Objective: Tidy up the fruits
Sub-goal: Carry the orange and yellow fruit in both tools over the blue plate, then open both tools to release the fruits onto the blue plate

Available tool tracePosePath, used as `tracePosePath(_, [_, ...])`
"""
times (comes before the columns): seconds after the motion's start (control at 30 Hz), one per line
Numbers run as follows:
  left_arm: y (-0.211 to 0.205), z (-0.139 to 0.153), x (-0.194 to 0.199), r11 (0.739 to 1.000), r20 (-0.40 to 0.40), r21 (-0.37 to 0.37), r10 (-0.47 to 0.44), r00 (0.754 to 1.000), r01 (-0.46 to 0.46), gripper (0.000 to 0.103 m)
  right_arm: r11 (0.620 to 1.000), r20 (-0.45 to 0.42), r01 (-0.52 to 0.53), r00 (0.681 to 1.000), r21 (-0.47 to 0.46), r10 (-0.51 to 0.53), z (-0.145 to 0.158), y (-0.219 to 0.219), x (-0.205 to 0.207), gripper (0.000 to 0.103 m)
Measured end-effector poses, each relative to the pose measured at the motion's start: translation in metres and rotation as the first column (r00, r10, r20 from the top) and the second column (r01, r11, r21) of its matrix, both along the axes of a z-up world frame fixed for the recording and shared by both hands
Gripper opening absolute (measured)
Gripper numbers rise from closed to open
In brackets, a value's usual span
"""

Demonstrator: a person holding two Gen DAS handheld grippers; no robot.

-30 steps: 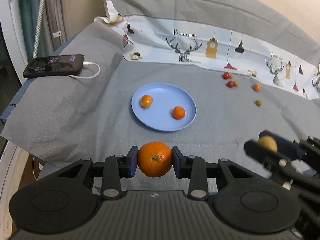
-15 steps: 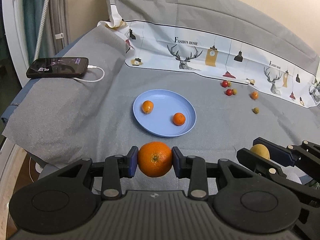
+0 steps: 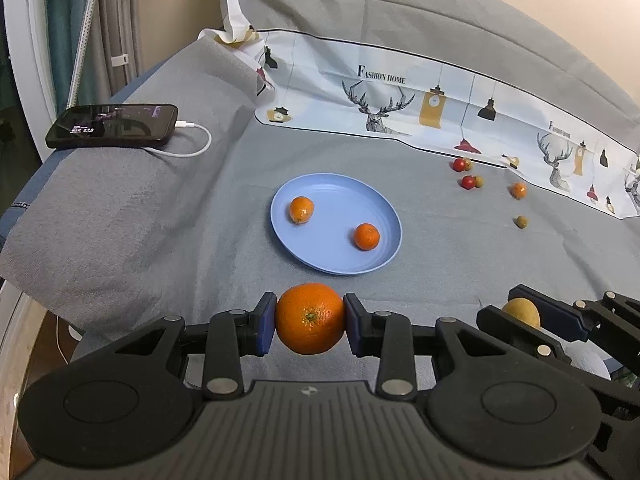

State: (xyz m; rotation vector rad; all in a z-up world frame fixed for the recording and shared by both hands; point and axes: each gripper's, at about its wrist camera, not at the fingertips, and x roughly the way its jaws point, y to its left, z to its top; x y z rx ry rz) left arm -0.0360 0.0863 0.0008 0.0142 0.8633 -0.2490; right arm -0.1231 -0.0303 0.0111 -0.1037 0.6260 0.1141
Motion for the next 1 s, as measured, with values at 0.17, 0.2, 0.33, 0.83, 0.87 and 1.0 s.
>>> tracePosePath(0.17, [-0.004, -0.007, 0.025, 1.0, -0.014, 0.007, 0.011, 1.0, -0.011, 0.039, 1.0, -0.011, 0.026, 1.0, -0.002, -0.026, -0.01, -0.009, 0.022, 0.026])
tracePosePath(0.2, [-0.006, -0.009, 0.031, 1.0, -0.017, 0.009, 0.012, 1.0, -0.011, 0.039, 0.999, -0.014, 0.035, 0.999, -0.003, -0.035, -0.014, -0.012, 0.029, 0.026])
tracePosePath(0.33, [-0.015, -0.019, 0.06, 1.0, -0.026, 0.026, 0.01, 1.0, -0.009, 0.039, 0.998, -0.035, 0.066, 0.997, -0.004, -0.066, -0.029, -0.024, 0.06, 0.026])
tracePosePath(0.83, [-0.059, -0.096, 0.184, 0.996, -0.085, 0.084, 0.009, 0.996, -0.002, 0.039, 0.995, -0.1, 0.094, 0.991, 0.015, -0.092, -0.109, -0.059, 0.191, 0.026])
tracePosePath(0.87, [-0.061, -0.1, 0.19, 0.995, -0.081, 0.095, 0.01, 0.997, -0.002, 0.039, 0.995, -0.106, 0.095, 0.99, 0.017, -0.093, -0.113, -0.062, 0.198, 0.026])
tracePosePath(1.0, [-0.066, -0.113, 0.208, 0.994, -0.074, 0.109, 0.006, 0.997, 0.002, 0.04, 0.995, -0.126, 0.097, 0.988, 0.021, -0.093, -0.131, -0.07, 0.224, 0.026])
